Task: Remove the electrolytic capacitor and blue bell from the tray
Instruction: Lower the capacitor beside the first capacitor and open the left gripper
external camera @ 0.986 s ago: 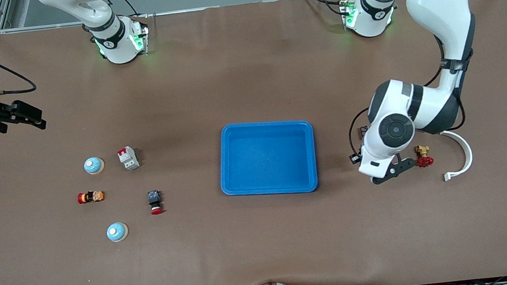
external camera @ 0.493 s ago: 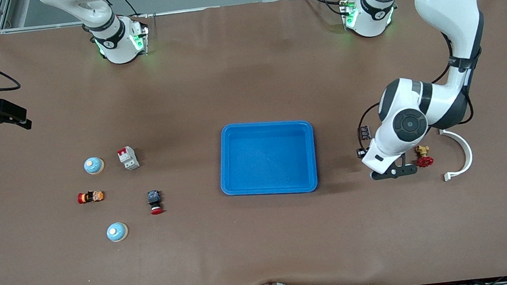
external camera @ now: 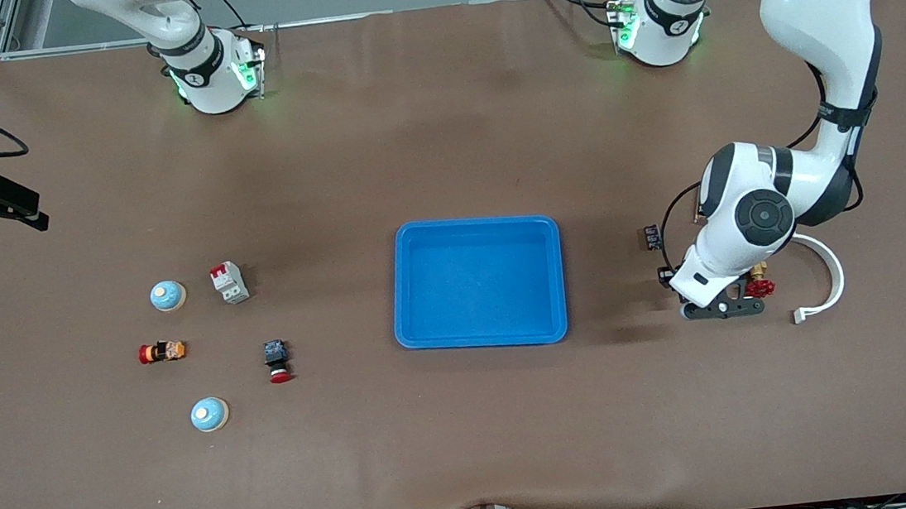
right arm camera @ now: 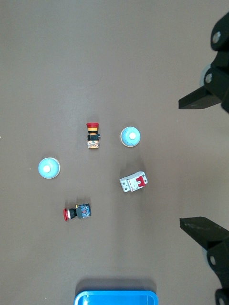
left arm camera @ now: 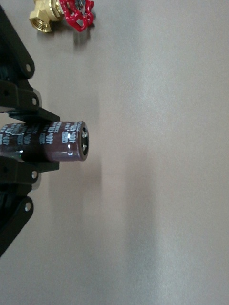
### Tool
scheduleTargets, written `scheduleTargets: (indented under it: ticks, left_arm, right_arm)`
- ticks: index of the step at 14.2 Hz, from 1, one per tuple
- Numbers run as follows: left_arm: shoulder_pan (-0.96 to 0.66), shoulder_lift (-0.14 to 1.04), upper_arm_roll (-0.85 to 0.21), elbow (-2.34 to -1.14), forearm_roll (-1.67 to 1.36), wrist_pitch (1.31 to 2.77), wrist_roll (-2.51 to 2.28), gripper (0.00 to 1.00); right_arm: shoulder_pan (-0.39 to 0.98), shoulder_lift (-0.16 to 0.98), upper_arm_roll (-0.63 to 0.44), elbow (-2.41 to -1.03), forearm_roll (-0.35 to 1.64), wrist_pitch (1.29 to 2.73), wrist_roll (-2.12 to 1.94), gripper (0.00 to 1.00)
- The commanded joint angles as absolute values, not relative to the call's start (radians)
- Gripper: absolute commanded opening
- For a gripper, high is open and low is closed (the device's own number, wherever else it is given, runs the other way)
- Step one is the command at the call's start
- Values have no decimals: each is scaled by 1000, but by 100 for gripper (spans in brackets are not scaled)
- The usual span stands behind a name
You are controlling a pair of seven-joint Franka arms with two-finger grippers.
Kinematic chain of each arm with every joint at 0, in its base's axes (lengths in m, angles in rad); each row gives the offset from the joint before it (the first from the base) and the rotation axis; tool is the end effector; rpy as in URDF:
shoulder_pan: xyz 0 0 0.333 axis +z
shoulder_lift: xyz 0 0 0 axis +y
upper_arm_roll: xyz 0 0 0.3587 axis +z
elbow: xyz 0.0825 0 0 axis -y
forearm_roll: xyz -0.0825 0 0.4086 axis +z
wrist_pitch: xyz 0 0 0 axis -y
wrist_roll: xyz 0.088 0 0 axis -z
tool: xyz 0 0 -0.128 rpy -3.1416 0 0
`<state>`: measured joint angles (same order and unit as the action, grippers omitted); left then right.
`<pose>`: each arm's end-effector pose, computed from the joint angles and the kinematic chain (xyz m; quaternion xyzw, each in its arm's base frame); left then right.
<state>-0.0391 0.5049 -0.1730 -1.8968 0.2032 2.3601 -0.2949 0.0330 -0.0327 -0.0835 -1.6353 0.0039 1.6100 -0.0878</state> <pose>0.6532 -0.1289 0.2338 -0.9992 0.0220 0.0072 0.0313 0.5700 -0.0291 0.6363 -0.9998 -0.0186 -0.0039 0.0030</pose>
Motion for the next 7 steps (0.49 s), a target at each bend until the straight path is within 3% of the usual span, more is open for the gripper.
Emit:
scheduleTargets:
  ticks: [1,7]
  left_arm:
    - [-35,491,-179,-1930,218,2410,-287,0]
    - [-35,538,-176,-1965,225,2525,-288,0]
  right_arm:
    - [25,-38,-74,-1631,-6,1598,-94,100]
    - [25,-38,-74,-1629,-5,1612,-95,100]
